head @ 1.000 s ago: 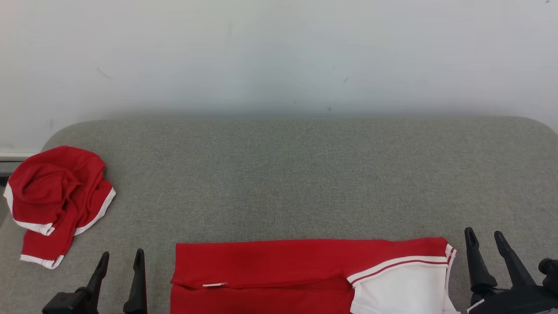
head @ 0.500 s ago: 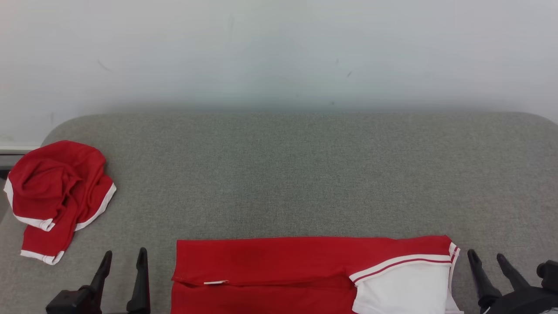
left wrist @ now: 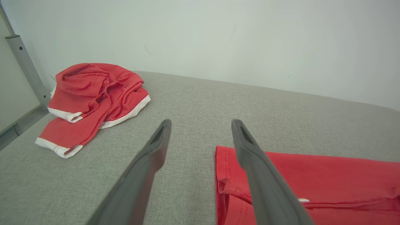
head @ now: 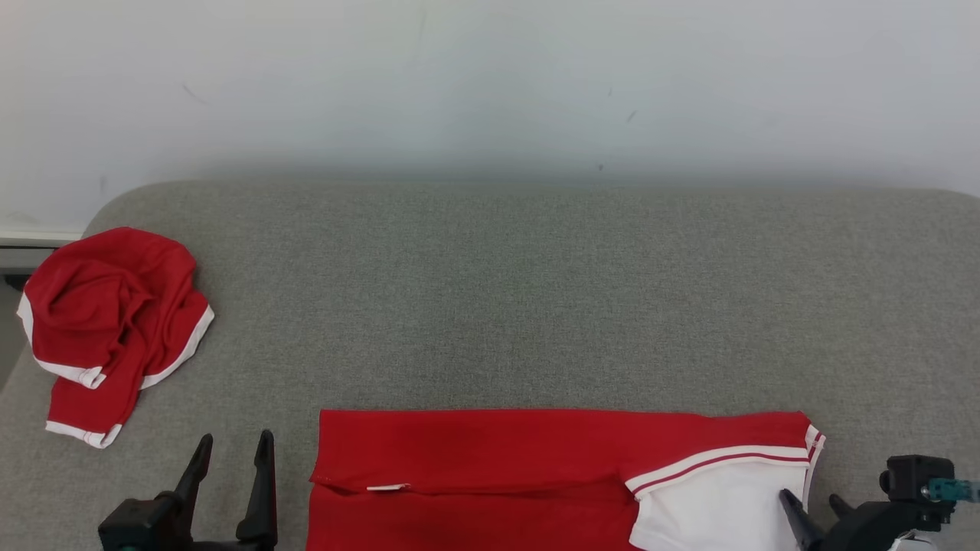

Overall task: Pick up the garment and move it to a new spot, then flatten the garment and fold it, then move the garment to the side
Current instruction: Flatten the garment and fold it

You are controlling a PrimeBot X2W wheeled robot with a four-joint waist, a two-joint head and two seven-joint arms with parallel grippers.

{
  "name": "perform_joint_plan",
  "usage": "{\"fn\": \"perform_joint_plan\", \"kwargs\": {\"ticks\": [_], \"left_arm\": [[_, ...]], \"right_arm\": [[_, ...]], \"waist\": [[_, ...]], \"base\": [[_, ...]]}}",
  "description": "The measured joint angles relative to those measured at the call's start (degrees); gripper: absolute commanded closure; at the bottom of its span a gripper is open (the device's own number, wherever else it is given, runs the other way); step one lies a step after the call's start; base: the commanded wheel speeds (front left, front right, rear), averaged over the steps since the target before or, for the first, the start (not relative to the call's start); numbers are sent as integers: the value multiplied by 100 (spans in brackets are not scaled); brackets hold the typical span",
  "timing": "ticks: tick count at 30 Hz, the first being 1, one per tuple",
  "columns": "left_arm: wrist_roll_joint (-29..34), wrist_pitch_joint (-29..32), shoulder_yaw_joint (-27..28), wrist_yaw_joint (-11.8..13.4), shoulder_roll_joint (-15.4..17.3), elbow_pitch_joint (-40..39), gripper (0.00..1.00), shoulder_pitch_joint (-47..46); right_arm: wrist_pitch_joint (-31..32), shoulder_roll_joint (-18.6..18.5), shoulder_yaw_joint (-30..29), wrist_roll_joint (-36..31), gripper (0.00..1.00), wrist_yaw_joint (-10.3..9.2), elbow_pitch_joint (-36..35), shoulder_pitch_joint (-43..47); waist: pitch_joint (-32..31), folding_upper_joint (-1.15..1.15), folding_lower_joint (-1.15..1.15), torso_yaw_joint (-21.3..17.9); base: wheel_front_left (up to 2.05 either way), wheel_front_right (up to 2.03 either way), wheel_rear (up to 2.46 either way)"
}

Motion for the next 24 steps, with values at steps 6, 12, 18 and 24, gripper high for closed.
{"fn": "perform_joint_plan", "kwargs": {"ticks": [6, 12, 18, 24], "left_arm": [[-1, 19, -9, -12, 2, 21, 0, -80], [-7, 24, -9, -48, 1, 63, 0, -93], [-12, 24, -11, -78, 0, 99, 0, -159], [-23, 24, -52, -104, -12, 147, 0, -164]], "right_arm": [[419, 132, 105, -1, 0, -97, 214, -54], [622, 201, 121, -3, 0, -132, 293, -187], [795, 263, 74, 4, 6, -153, 383, -332], [920, 318, -35, 30, 93, -196, 482, -380]], "waist": [[53, 0, 0, 47], [79, 0, 0, 86], [104, 0, 0, 97], [119, 0, 0, 106]], "base": [[0, 0, 0], [0, 0, 0], [0, 0, 0], [0, 0, 0]]}}
